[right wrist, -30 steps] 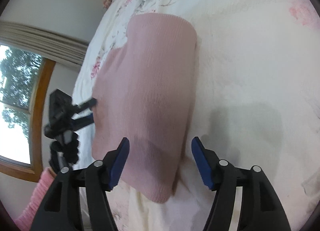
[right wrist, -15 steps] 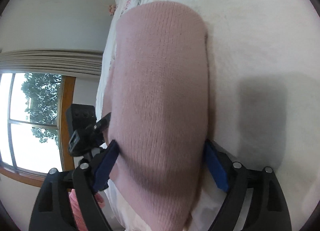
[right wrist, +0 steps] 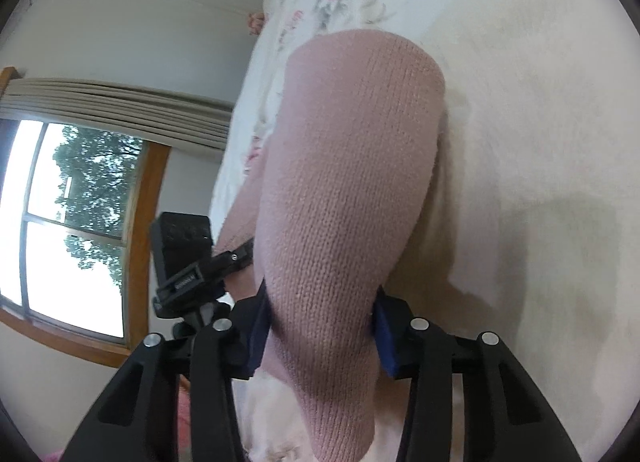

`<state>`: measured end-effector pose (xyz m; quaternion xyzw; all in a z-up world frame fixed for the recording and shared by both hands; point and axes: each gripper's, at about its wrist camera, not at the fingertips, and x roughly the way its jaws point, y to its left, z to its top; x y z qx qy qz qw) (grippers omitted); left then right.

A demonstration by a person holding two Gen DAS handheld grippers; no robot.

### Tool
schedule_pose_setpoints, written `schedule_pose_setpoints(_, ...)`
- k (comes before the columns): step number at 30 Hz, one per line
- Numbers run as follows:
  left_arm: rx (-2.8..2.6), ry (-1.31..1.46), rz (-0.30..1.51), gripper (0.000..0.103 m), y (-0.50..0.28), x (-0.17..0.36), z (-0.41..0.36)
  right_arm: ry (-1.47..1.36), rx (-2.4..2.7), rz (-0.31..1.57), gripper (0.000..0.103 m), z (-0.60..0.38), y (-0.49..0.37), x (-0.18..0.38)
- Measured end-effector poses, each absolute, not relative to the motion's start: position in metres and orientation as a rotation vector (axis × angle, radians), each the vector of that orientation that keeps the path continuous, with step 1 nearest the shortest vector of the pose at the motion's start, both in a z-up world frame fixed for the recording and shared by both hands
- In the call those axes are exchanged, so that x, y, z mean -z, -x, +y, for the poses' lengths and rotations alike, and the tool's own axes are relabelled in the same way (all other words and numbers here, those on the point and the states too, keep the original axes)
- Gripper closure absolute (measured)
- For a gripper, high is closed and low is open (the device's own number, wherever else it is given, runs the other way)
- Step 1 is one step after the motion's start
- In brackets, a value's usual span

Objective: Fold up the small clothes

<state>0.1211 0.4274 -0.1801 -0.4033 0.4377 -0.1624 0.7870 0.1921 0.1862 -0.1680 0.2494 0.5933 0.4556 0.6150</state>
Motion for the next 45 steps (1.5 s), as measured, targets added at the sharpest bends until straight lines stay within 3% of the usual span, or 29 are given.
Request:
schedule_pose_setpoints(10, 0.471, 0.931, 0.887, 0.073, -0.096, 0.153, 0.373, -0.562, -1.088, 1.337, 0.061, 0.148, -0.175, 0.122)
schedule_pose_setpoints(19, 0.551, 0.959, 0.918, 0.073, -0.053, 0.135, 0.292, -0.581, -1.045, 1.362, 0.063, 0.047, -0.119, 0.097)
schedule_pose_setpoints(25, 0.54, 0.926, 1.01, 0.073, -0.028, 0.156, 0.227, -0.516, -0.961, 1.428, 0.066, -0.005, -0.081, 0.107)
schedule_pose_setpoints(28, 0.475, 0.772, 1.066, 0.071, -0.038, 0.172, 0.205, -0.53, -0.893, 1.475, 0.068, -0.022, -0.08, 0.133)
schedule_pose_setpoints(32, 0.458, 0.732, 1.1, 0.067, -0.048, 0.178, 0.205, -0.6, -0.888, 1.476, 0.067, -0.027, -0.082, 0.156)
schedule_pose_setpoints(39, 0.415, 0.666, 1.118, 0.056, -0.074, 0.168, 0.223, -0.495, -0.904, 1.442, 0.055, -0.018, -0.077, 0.15)
schedule_pose_setpoints(45, 0.421, 0.818, 1.083, 0.06, -0.071, 0.178, 0.258, -0.447, -0.889, 1.433, 0.054, -0.017, -0.075, 0.146)
